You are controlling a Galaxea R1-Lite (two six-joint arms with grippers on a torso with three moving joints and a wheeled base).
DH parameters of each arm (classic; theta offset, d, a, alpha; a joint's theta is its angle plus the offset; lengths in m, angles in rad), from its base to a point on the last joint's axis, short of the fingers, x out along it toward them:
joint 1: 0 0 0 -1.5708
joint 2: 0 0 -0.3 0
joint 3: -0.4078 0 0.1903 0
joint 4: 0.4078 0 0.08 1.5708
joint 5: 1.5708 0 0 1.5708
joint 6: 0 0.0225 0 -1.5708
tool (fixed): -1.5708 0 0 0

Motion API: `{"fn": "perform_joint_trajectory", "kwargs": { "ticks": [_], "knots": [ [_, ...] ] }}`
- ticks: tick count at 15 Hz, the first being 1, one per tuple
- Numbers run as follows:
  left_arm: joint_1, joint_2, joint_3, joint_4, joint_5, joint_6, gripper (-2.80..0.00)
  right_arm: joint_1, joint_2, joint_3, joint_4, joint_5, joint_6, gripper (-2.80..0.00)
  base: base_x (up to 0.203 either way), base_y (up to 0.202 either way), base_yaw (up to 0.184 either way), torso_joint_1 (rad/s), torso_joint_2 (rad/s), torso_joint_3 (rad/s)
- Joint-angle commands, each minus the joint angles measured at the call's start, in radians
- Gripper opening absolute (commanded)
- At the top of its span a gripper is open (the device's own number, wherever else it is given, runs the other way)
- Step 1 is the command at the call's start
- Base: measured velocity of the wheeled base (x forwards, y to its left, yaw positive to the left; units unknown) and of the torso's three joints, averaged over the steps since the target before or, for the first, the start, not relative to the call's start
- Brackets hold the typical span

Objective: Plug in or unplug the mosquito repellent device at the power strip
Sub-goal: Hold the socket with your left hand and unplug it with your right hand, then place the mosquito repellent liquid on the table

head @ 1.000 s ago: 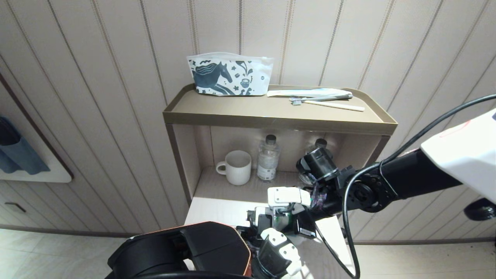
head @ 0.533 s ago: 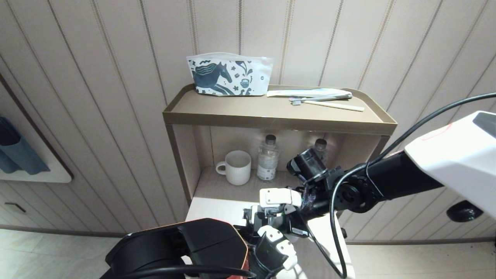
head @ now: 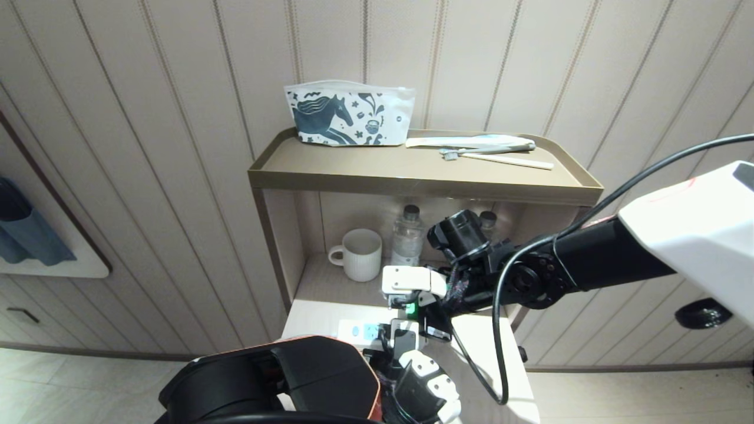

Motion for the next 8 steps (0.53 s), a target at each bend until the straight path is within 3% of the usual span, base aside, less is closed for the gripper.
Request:
{"fn": "perform_joint_trajectory", "kwargs": {
  "ticks": [1,4,8],
  "knots": [
    [0.000,0.001,0.003,-0.009,0.011,-0.003,-2.80,0.003,-0.004,-0.013,0.007,-0.005,-0.004,-2.80,0.000,0.000,0.000,0.000,0.00,0.000],
    [0.005,-0.007,0.021,-0.042,0.030,0.001,-2.80,-0.032,-0.026,0.005,0.006,-0.005,-0.004,-2.80,0.000,0.000,0.000,0.000,0.00,0.000],
    [0.008,-0.141,0.090,-0.065,0.064,0.028,-2.80,-0.073,-0.084,0.078,-0.001,-0.008,-0.004,-2.80,0.000,0.000,0.000,0.000,0.00,0.000]
  ]
}}
